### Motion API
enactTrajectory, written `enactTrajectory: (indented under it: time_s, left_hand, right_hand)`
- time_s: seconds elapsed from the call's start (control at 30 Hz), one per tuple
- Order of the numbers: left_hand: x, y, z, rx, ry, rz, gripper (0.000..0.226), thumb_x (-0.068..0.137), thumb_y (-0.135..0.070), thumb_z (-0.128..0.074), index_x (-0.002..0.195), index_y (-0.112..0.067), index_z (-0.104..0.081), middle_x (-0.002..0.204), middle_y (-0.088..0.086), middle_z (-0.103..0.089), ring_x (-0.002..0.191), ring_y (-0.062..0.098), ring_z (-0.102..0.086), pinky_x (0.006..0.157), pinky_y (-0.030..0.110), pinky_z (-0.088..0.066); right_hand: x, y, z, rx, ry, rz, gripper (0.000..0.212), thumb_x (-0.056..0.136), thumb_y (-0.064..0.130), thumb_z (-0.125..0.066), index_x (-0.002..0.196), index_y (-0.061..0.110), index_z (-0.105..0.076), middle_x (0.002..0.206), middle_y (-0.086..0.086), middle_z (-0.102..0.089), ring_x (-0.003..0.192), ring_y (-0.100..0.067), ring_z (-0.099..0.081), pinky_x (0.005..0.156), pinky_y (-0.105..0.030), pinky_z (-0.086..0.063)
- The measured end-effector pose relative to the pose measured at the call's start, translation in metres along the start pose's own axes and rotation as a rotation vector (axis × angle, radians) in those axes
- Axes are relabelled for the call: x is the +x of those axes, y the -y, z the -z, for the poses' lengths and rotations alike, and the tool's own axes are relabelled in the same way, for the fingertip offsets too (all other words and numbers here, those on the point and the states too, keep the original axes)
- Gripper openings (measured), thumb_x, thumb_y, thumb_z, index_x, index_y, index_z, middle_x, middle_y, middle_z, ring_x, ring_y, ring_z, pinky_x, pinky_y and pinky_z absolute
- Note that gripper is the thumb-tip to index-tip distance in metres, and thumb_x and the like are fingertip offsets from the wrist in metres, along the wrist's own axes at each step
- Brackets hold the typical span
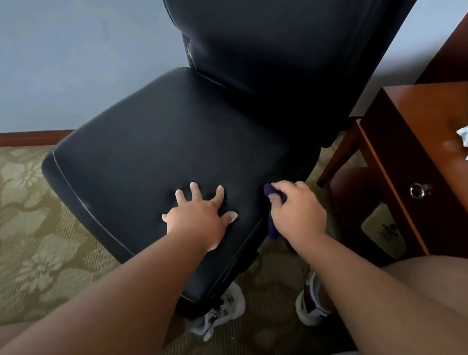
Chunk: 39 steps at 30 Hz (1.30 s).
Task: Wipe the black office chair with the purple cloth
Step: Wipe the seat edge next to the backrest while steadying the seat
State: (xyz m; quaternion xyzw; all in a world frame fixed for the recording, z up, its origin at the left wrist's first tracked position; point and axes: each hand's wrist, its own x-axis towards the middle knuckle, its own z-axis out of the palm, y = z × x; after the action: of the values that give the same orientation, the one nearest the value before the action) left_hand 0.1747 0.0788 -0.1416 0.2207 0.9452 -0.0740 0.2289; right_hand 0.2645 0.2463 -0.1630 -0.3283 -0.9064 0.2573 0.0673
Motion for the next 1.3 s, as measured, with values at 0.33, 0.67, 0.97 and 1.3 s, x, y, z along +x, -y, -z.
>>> enactTrajectory:
  time_s: [0.33,0.67,0.97,1.3]
  left_hand:
    - [0.001,-0.008,0.004,0.019,0.022,0.037,0.069,0.102,-0.066,-0.027,0.160,-0.044,0.003,0.170,0.012,0.007,0.154,0.045,0.002,0.108,0.071,-0.034]
    - [-0.019,0.023,-0.007,-0.020,-0.035,-0.106,0.065,0.102,-0.065,-0.024,0.160,-0.045,-0.001,0.170,0.005,0.009,0.156,0.036,0.005,0.116,0.058,-0.031]
    - [-0.034,0.028,-0.016,-0.048,0.031,-0.163,0.064,0.105,-0.059,-0.027,0.161,-0.044,0.000,0.170,0.004,0.015,0.156,0.034,0.012,0.125,0.051,-0.008]
    - [-0.031,0.027,-0.019,0.000,0.021,-0.145,0.063,0.106,-0.058,-0.026,0.161,-0.043,0.002,0.170,0.005,0.015,0.156,0.035,0.011,0.126,0.052,-0.009]
  right_hand:
    - [-0.090,0.030,-0.019,0.084,0.314,0.180,0.031,0.098,0.045,-0.053,0.127,0.034,-0.058,0.117,0.006,-0.055,0.104,-0.016,-0.058,0.083,-0.033,-0.052]
    - [-0.019,0.006,0.000,0.004,-0.003,-0.012,0.020,0.095,0.045,-0.056,0.113,0.037,-0.061,0.110,0.006,-0.058,0.096,-0.020,-0.061,0.075,-0.038,-0.052]
    - [0.018,-0.007,0.008,0.335,0.019,-0.178,0.015,0.095,0.037,-0.061,0.107,0.031,-0.069,0.101,0.005,-0.064,0.096,-0.021,-0.063,0.078,-0.032,-0.048]
    - [-0.056,0.015,-0.005,0.090,0.296,0.234,0.027,0.091,0.048,-0.062,0.113,0.034,-0.068,0.110,0.010,-0.063,0.100,-0.014,-0.061,0.083,-0.032,-0.052]
